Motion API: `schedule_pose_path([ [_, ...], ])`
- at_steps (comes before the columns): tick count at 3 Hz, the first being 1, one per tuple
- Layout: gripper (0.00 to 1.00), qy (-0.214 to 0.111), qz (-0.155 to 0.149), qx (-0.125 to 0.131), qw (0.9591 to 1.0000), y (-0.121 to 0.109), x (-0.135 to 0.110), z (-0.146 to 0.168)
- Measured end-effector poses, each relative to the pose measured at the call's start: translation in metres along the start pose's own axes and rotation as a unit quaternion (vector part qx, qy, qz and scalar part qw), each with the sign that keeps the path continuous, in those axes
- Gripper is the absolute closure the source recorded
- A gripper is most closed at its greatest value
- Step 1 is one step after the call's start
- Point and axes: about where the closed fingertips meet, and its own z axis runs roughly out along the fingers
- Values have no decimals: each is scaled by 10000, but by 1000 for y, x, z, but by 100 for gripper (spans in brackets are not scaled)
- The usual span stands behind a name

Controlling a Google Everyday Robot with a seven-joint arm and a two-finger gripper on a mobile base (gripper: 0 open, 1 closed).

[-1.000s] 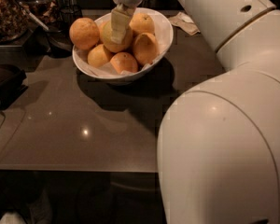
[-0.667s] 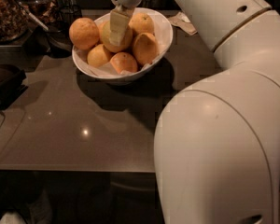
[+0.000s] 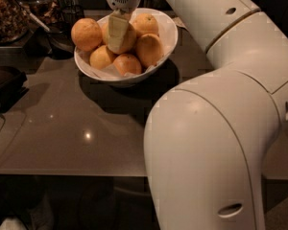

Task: Pick orange from white bowl

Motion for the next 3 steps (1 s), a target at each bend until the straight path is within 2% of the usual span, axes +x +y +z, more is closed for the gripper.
schedule_pose_path([
  [1,32,71,-19,-69,9999,-1,0,10],
  [2,51,71,-19,-69,9999,-1,0,10],
  [3,74,71,-19,-69,9999,-1,0,10],
])
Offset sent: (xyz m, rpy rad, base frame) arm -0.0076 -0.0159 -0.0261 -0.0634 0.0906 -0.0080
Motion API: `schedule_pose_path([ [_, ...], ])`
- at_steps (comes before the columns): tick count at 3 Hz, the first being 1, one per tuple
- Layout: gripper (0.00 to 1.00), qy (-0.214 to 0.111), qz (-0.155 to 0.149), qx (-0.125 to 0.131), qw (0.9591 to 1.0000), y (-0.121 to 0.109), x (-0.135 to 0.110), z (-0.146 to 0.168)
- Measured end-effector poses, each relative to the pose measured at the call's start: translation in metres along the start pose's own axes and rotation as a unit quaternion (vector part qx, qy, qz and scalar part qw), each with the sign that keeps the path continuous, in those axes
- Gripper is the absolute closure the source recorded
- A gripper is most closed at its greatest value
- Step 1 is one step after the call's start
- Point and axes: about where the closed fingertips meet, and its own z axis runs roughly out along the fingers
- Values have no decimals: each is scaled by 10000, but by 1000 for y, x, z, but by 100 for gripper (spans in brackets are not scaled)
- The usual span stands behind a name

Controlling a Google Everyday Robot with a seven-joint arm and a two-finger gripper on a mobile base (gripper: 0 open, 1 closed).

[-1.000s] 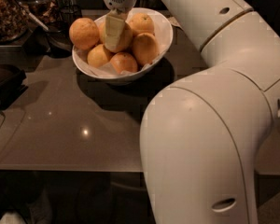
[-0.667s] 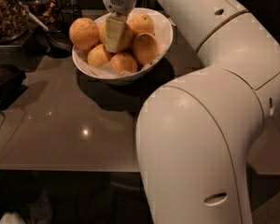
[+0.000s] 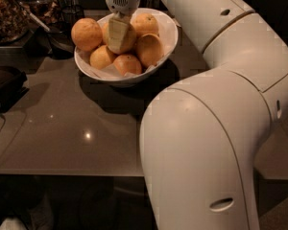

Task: Pick orange from white bowl

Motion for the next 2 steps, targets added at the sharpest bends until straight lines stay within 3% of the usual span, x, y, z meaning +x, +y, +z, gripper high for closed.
schedule_pose_path([
  [1,97,-1,0,1,10000,0,0,0],
  [2,100,-310,-49,201,9993,-3,-5,-11],
])
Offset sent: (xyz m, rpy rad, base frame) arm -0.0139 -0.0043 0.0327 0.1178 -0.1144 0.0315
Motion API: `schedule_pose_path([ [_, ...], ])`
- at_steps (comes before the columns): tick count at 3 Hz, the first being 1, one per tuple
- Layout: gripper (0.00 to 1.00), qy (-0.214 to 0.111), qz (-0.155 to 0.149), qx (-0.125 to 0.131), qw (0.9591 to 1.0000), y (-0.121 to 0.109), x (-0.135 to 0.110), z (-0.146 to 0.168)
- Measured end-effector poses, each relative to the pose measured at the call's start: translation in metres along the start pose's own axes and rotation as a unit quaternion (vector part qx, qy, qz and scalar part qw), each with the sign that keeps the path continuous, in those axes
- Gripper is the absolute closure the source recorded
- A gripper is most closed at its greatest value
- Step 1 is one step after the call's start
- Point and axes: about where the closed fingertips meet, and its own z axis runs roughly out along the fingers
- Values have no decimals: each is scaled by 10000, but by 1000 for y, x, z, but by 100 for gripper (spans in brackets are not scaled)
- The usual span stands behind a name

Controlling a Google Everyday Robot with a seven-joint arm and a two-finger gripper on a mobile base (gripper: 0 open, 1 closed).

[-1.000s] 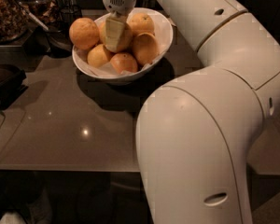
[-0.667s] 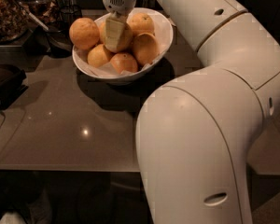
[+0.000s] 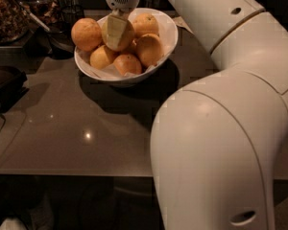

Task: Pick orange from white bowl

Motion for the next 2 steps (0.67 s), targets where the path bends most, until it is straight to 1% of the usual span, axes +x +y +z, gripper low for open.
schedule_pose_path([
  [1,100,-523,-162,360,9978,5,-6,-37],
  [2,100,-1010,-346,454,9933,18,-9,-63],
])
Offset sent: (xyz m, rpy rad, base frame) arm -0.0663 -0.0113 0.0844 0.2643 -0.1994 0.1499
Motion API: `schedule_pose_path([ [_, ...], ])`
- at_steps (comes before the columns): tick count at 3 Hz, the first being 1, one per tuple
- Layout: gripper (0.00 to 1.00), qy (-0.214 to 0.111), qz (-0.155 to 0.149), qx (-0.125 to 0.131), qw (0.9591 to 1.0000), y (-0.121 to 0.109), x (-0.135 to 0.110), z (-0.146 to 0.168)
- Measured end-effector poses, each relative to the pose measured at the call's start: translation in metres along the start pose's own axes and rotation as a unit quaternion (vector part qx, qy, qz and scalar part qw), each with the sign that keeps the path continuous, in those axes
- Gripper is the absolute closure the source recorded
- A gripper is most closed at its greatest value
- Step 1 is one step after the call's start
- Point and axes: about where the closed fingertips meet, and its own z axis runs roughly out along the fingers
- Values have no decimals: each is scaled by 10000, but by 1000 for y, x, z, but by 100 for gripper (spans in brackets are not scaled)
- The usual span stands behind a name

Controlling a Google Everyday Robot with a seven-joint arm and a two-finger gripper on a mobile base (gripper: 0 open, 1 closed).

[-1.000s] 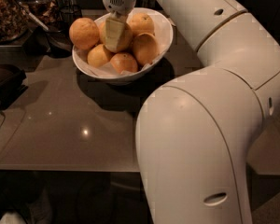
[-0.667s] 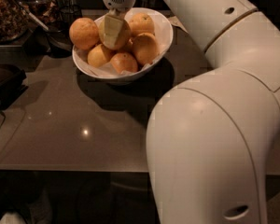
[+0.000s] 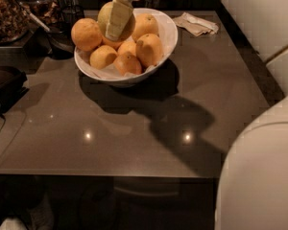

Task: Pick orange from white bowl

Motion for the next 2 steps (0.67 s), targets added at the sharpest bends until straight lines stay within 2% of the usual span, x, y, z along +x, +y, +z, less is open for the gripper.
schedule_pose_path([
  [1,100,-35,3,8,10000,0,0,-2],
  [2,100,-243,32,-37,9997,11,-7,-8],
])
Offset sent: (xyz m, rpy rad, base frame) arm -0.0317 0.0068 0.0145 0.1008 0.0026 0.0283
